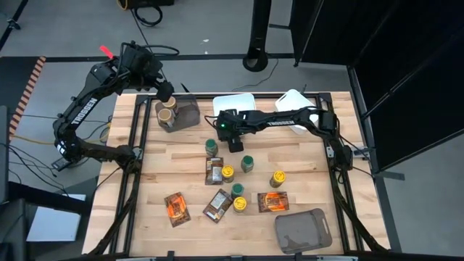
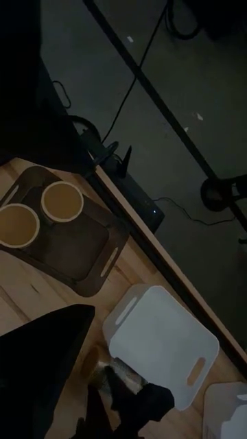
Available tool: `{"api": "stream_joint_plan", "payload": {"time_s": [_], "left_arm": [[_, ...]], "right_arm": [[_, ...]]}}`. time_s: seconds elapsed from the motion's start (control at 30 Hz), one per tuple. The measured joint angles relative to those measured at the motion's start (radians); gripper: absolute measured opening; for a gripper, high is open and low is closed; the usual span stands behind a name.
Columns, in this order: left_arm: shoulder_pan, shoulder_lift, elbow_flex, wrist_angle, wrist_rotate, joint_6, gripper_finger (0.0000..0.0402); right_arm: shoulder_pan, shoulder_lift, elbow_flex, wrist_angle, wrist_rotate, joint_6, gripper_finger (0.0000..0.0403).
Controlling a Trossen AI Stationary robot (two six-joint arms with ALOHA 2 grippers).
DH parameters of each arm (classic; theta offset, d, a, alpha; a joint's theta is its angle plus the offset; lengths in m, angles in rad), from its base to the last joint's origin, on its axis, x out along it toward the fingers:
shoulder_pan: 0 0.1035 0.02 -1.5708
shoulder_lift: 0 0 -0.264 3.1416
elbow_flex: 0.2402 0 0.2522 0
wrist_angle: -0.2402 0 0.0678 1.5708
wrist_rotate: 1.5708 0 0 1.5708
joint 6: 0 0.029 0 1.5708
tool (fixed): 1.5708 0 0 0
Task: Sort spices by type
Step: Put the gold seasoning bottle into the top black bin
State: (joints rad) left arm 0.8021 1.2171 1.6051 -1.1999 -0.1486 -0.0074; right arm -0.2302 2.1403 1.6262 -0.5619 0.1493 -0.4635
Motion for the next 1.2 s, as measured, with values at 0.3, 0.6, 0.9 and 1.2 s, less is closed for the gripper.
{"api": "stream_joint_plan", "payload": {"time_s": [0.3,0.6,0.9,1.2], "left_arm": [[0.000,0.000,0.000,0.000,0.000,0.002,0.0337],[0.000,0.000,0.000,0.000,0.000,0.006,0.0337],[0.000,0.000,0.000,0.000,0.000,0.007,0.0337],[0.000,0.000,0.000,-0.005,0.000,0.007,0.0337]], "right_arm": [[-0.014,-0.001,0.101,-0.049,-0.097,0.080,0.0074],[-0.011,-0.061,0.103,-0.189,-0.101,0.101,0.0079],[-0.022,-0.080,0.104,-0.201,-0.018,0.173,0.0098],[-0.008,-0.065,0.080,-0.171,-0.011,0.018,0.0066]]}}
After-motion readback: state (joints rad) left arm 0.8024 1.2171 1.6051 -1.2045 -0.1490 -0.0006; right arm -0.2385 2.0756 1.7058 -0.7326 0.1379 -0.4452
